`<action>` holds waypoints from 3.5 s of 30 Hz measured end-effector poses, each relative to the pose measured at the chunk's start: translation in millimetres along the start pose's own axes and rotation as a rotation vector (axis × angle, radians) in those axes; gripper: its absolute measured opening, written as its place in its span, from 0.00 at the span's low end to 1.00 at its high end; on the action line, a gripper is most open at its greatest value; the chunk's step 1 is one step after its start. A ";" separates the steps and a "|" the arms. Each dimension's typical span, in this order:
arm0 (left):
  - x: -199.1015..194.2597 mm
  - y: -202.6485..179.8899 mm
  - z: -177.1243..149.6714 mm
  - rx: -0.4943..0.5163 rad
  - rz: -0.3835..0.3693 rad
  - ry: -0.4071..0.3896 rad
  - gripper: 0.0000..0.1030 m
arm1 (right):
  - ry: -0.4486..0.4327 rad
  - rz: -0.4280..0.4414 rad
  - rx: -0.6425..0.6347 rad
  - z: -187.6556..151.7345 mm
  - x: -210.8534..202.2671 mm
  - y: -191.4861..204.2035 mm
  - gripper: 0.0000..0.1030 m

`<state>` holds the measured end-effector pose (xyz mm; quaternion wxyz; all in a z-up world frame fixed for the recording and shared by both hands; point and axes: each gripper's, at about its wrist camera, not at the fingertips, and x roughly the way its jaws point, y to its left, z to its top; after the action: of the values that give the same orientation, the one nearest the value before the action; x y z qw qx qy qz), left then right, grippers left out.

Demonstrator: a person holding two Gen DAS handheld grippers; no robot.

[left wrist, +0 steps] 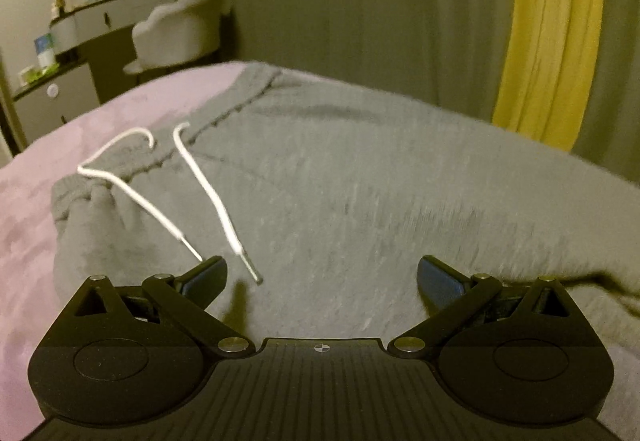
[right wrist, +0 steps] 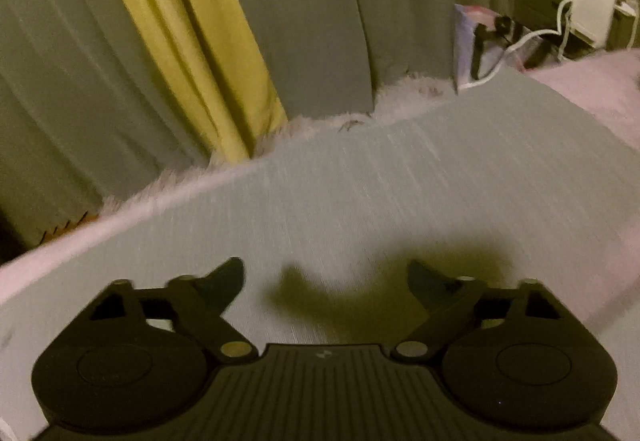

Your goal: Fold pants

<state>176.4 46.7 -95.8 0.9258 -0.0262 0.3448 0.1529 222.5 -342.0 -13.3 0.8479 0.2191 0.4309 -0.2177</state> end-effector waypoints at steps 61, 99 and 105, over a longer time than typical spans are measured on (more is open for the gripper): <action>75.0 -9.2 148.6 -0.012 -0.041 0.200 1.00 | -0.175 -0.137 -0.171 -194.0 -95.3 -117.4 0.71; -46.4 106.9 -27.0 0.047 -0.104 0.284 0.19 | -0.018 -0.051 0.424 -237.7 -199.3 -302.0 0.06; -55.4 109.3 -21.5 0.053 -0.071 0.225 0.43 | -0.036 -0.034 0.446 -228.2 -199.4 -302.5 0.08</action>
<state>90.2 132.8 -70.1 0.8863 -0.0307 0.4494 0.1071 -197.8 -423.2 -25.7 0.7822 0.3899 0.3608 -0.3255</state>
